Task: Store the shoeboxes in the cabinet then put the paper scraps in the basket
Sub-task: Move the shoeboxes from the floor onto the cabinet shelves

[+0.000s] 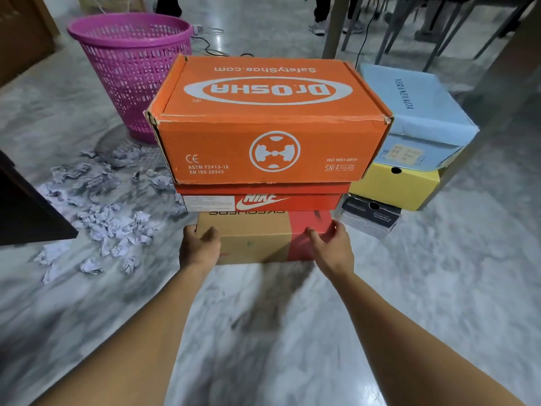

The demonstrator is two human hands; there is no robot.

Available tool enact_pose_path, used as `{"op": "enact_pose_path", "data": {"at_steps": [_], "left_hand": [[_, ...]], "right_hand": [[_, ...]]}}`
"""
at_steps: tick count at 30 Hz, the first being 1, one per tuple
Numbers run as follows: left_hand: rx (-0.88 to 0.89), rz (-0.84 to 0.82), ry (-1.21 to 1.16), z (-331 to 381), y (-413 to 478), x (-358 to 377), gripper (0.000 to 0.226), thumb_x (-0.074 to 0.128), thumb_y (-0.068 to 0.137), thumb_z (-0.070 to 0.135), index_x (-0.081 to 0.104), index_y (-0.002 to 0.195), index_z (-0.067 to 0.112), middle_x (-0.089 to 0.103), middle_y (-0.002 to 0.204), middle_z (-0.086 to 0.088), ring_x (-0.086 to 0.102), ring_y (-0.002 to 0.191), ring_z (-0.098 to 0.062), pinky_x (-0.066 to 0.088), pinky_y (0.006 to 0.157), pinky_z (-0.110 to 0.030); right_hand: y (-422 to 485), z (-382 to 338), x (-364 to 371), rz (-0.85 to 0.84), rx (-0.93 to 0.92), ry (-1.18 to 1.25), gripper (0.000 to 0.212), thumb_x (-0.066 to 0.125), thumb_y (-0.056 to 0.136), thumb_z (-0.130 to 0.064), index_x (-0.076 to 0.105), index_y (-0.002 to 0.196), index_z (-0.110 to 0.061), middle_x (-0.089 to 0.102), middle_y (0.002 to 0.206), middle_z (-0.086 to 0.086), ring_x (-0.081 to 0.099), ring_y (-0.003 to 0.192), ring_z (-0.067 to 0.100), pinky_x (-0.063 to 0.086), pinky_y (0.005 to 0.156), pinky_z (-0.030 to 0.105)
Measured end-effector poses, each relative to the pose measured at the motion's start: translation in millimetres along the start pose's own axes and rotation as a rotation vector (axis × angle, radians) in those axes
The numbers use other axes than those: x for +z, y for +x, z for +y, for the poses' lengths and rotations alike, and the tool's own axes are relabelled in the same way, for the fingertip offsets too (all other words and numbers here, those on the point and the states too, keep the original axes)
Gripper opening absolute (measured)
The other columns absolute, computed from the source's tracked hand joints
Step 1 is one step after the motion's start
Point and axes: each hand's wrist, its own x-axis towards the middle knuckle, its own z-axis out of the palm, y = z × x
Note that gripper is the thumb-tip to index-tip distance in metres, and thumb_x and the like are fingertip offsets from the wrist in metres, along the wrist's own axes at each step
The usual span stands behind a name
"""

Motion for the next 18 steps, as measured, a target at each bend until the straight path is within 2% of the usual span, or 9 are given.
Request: {"op": "enact_pose_path", "data": {"at_steps": [2,8,11,18], "left_hand": [[0.001,-0.001,0.011,-8.5,-10.5,-7.1,0.040,0.054,0.093,0.039,0.045,0.123,0.014,0.061,0.119,-0.012,0.058,0.100,-0.032,0.046,0.081,-0.035],[0.016,-0.024,-0.010,-39.0,-55.1,-34.2,0.044,0.054,0.095,0.037,0.043,0.133,0.017,0.059,0.125,-0.008,0.056,0.098,-0.027,0.042,0.080,-0.030],[0.005,-0.042,-0.007,-55.3,-75.6,-48.3,0.044,0.054,0.094,0.038,0.043,0.132,0.017,0.060,0.123,-0.008,0.057,0.098,-0.028,0.043,0.079,-0.030],[-0.064,-0.047,0.013,-83.5,-112.4,-75.2,0.046,0.057,0.092,0.037,0.043,0.131,0.019,0.060,0.124,-0.010,0.059,0.106,-0.033,0.050,0.085,-0.035]], "right_hand": [[-11.0,5.4,-1.4,0.001,0.007,-0.009,0.064,0.065,0.088,-0.045,0.044,0.141,-0.016,0.054,0.136,0.002,0.055,0.121,0.021,0.041,0.096,0.031],[-63.1,14.7,-11.6,0.002,-0.007,-0.018,0.060,0.066,0.088,-0.042,0.046,0.137,-0.015,0.057,0.125,0.000,0.058,0.112,0.020,0.042,0.087,0.029],[-92.2,18.2,-16.4,0.008,0.000,-0.004,0.051,0.067,0.088,-0.037,0.050,0.131,-0.015,0.054,0.110,-0.005,0.055,0.100,0.015,0.039,0.082,0.028],[-150.8,24.3,-24.0,0.012,0.020,0.027,0.040,0.068,0.087,-0.030,0.053,0.123,-0.016,0.055,0.106,-0.005,0.055,0.095,0.015,0.040,0.079,0.028]]}}
